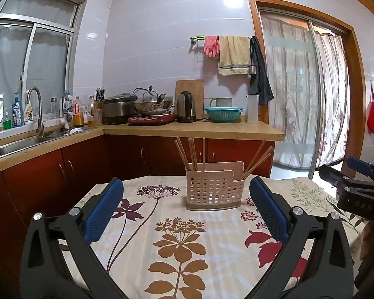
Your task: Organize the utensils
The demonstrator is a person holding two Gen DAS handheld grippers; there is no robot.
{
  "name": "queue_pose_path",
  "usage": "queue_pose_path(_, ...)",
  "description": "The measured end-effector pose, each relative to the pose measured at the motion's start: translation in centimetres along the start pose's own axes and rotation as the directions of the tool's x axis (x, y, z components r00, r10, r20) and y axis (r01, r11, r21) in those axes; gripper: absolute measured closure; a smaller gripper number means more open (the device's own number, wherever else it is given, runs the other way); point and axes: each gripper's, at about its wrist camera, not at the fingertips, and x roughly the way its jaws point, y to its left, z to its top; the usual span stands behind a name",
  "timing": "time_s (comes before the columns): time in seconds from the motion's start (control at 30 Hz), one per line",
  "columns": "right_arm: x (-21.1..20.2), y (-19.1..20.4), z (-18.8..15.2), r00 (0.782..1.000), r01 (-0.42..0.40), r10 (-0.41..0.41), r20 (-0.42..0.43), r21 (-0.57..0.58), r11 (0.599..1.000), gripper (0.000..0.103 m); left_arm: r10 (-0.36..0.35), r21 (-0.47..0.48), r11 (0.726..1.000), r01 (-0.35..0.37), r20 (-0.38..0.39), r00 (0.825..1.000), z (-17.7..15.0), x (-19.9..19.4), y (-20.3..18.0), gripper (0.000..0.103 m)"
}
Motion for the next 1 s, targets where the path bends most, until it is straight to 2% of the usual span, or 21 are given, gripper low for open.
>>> queue_pose_path(1.0,-0.01,0.02,0.01,1.0,0.0,0.0,-0.003,0.001,1.0,0.014,-0.006,-0.001,1.0,0.006,-0.002,1.0,-0.03,-0.41,-0.33,0.004)
